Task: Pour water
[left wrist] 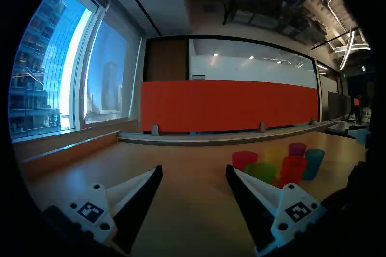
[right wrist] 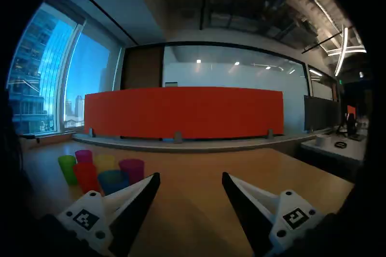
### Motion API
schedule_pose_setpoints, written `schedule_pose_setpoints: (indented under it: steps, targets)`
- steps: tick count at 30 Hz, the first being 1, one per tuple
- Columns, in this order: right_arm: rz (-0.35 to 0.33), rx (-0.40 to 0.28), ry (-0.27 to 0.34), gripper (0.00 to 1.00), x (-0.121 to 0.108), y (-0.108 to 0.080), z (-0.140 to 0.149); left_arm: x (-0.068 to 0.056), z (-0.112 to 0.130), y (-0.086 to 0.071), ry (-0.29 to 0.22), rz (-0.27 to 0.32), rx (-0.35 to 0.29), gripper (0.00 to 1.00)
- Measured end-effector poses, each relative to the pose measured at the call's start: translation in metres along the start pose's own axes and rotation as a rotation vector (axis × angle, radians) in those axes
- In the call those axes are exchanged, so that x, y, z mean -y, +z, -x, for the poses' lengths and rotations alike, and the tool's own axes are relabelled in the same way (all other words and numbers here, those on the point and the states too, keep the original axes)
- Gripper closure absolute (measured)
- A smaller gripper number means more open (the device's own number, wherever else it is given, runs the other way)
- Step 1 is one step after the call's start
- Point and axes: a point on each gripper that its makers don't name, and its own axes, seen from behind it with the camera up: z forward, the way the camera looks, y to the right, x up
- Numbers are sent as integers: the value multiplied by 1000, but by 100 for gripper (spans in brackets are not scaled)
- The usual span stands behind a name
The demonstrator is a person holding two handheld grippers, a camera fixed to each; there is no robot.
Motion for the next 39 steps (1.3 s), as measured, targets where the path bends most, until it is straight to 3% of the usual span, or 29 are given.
schedule_pose_setpoints:
  steps: [39]
  targets:
    - [1, 1, -1, 1, 0, 1, -1, -2, -2, 1, 1, 8, 0, 3]
